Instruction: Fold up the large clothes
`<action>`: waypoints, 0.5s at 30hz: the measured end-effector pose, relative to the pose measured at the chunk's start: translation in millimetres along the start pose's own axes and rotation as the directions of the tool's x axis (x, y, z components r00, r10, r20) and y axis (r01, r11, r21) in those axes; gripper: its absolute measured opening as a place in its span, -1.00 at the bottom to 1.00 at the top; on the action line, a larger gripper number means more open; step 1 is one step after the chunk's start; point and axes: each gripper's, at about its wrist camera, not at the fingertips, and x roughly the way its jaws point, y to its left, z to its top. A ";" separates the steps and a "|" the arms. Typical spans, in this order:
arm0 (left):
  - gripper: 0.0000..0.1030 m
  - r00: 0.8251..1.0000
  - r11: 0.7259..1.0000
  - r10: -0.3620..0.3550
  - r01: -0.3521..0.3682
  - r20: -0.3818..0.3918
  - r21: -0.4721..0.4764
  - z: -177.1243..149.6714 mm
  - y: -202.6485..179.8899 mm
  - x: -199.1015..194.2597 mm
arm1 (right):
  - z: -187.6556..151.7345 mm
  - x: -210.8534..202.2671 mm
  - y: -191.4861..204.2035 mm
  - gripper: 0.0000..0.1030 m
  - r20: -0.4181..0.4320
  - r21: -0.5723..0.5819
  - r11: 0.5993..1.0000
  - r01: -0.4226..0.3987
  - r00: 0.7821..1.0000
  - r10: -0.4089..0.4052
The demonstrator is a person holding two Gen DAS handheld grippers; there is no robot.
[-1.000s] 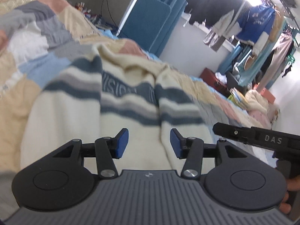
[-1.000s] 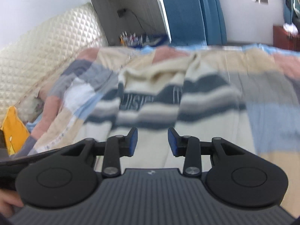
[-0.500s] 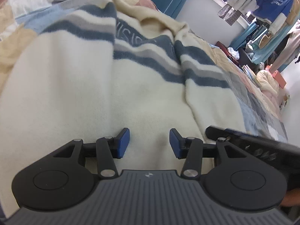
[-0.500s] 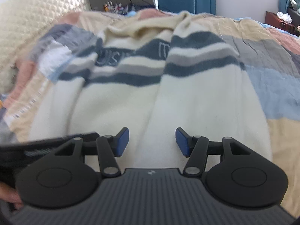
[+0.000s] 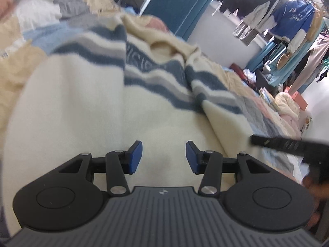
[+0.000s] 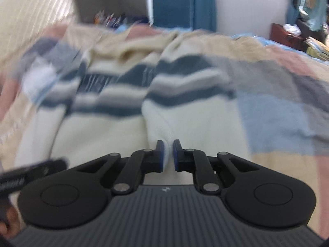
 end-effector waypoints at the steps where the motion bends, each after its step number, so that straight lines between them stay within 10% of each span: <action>1: 0.04 1.000 1.000 0.003 -0.004 0.016 0.005 1.2 -0.5 -5.2 | 7.3 -5.9 -10.7 -0.76 0.020 0.022 1.000 0.011 1.000 -0.012; 12: 0.07 0.988 0.990 0.116 -0.107 0.100 -0.089 22.1 27.3 -37.9 | 77.0 -32.9 -164.7 -0.94 0.182 0.168 0.934 0.315 0.921 -0.343; 15: 0.07 0.991 0.988 0.116 -0.108 0.064 -0.111 20.4 33.1 -35.4 | 75.5 -11.4 -203.3 -0.94 0.105 0.250 0.927 0.281 0.943 -0.315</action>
